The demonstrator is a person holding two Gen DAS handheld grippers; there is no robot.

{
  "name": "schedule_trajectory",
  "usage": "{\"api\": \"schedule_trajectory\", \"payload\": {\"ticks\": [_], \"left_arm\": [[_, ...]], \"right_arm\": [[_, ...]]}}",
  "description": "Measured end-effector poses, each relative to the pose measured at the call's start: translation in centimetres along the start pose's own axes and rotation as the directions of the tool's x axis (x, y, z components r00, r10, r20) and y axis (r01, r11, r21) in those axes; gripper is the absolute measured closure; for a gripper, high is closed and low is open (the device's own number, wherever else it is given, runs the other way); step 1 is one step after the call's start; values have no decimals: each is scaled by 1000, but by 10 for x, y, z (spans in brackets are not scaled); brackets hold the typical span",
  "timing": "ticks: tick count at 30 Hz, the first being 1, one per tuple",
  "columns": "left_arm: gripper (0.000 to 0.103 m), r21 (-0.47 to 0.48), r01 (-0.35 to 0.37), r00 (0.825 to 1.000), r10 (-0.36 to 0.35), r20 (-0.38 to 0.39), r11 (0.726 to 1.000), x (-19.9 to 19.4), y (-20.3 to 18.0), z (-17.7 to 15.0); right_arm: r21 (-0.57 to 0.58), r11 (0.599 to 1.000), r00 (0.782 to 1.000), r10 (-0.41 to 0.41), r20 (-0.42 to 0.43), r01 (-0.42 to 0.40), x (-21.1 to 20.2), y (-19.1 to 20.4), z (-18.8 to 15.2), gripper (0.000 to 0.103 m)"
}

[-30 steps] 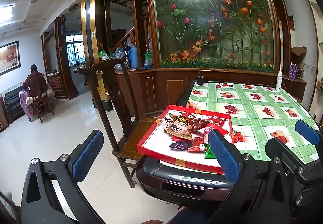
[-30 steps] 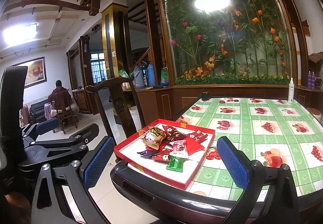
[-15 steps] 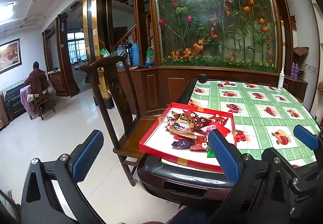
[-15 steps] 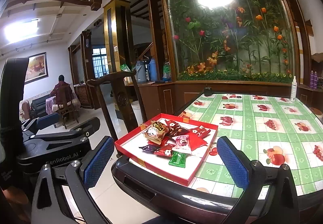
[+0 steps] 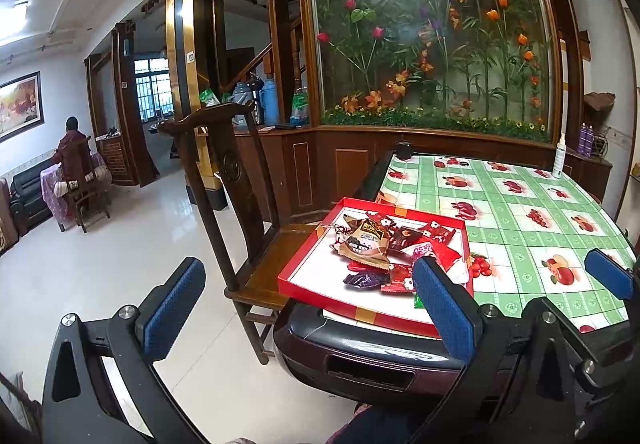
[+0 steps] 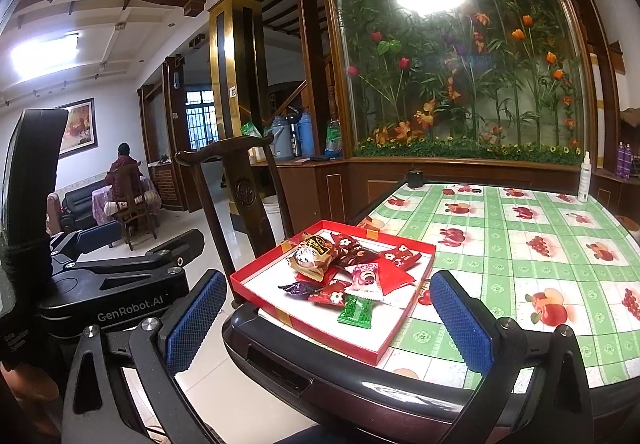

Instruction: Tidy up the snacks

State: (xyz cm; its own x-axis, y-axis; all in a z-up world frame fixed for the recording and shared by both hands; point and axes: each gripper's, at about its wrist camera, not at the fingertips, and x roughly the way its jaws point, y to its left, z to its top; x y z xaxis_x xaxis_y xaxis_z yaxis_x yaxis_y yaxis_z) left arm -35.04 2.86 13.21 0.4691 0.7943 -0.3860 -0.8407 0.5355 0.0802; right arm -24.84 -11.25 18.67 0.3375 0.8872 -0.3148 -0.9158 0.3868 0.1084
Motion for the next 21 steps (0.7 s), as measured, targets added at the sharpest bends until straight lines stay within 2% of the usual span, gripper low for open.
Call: {"api": "schedule_trajectory", "payload": {"ticks": [21], "left_arm": [[0, 5, 8, 1000, -8, -9, 1000, 7, 1, -3]], "right_arm": [[-1, 1000, 1000, 9, -14, -9, 4, 0, -4, 0]]}}
